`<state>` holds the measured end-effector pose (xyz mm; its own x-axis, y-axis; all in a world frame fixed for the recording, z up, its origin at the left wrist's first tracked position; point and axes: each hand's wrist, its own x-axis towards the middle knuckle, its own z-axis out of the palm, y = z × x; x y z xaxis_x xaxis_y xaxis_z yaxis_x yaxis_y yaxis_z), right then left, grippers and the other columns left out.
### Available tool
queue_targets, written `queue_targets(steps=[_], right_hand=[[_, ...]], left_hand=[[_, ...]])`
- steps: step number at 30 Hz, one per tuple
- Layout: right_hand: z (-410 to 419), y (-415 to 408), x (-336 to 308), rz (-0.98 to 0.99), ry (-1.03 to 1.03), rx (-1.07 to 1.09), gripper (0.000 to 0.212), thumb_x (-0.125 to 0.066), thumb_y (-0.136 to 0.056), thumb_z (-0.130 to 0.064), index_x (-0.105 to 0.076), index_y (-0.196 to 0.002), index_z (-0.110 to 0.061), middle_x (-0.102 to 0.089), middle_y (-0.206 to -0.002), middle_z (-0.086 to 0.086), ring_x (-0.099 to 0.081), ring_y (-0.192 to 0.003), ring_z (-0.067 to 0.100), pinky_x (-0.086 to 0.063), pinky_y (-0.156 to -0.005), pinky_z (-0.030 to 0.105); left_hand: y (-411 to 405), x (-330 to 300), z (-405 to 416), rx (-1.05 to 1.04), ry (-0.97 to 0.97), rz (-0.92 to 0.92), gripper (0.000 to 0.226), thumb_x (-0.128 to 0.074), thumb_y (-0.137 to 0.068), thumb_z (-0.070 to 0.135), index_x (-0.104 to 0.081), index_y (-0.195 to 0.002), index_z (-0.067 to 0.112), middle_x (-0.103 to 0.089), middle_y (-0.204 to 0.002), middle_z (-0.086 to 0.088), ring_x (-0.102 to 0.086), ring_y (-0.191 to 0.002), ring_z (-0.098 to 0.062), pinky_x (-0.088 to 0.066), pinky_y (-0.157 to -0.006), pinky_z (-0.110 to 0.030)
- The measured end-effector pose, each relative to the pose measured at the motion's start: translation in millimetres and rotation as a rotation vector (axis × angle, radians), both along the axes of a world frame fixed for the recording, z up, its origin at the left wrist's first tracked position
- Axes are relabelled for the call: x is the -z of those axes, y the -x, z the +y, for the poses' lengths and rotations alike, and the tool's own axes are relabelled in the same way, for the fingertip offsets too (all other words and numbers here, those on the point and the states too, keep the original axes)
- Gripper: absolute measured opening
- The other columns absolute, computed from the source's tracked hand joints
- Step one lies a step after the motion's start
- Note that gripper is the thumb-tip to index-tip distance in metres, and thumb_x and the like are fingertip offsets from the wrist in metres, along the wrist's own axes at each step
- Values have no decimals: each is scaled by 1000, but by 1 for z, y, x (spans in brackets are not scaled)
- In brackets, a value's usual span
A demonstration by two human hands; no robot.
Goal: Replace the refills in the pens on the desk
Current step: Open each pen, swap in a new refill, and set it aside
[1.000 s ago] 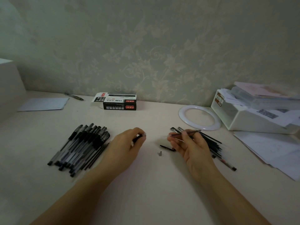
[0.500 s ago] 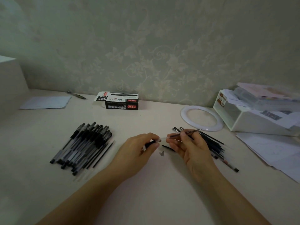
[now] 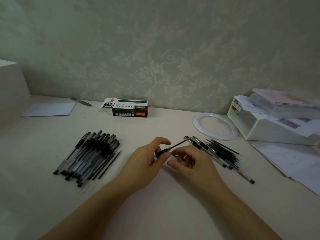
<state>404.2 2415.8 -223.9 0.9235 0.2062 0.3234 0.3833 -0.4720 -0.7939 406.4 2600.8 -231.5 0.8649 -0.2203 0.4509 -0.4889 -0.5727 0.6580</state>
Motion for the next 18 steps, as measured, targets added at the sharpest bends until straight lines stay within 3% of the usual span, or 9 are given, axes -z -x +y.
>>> queue_targets(steps=[5,9,11,14,18], right_hand=[[-1,1,0,-46,147,1,20,-81,-75,-36,-72,-91,-29,-59,-79,-10,-56,-72,6,-41,-63,12],[-3,-1,3,-69,229,-27,5,-76,-82,-23,-74,-87,-25,-62,-79,-8,-57,-70,7,-42,-65,14],[-4,-2,4,-56,150,2,8,-72,-85,-18,-73,-84,-26,-67,-79,-10,-60,-72,5,-43,-66,11],[-8,-6,0,48,-155,55,14,-67,-90,-13,-72,-82,-24,-72,-77,-8,-66,-74,3,-49,-70,11],[-10,-9,-5,83,-369,60,12,-66,-91,-11,-72,-85,-19,-73,-75,-2,-65,-66,2,-50,-65,12]], left_hand=[[2,-3,-1,4,-32,-5,20,-52,-97,36,-54,-115,42,-56,-77,24,-54,-64,4,-36,-58,-6],[4,-4,-1,10,-58,-12,21,-53,-97,31,-59,-115,39,-57,-86,40,-55,-74,14,-37,-65,-2],[3,-4,1,10,-63,-4,20,-53,-97,32,-61,-114,40,-59,-89,38,-56,-79,13,-38,-68,-3],[2,-2,2,2,-96,4,19,-51,-97,36,-61,-112,41,-62,-96,32,-58,-87,9,-40,-72,-5],[3,-1,1,12,-120,3,18,-52,-97,35,-60,-111,42,-56,-88,40,-55,-81,11,-37,-68,-4]])
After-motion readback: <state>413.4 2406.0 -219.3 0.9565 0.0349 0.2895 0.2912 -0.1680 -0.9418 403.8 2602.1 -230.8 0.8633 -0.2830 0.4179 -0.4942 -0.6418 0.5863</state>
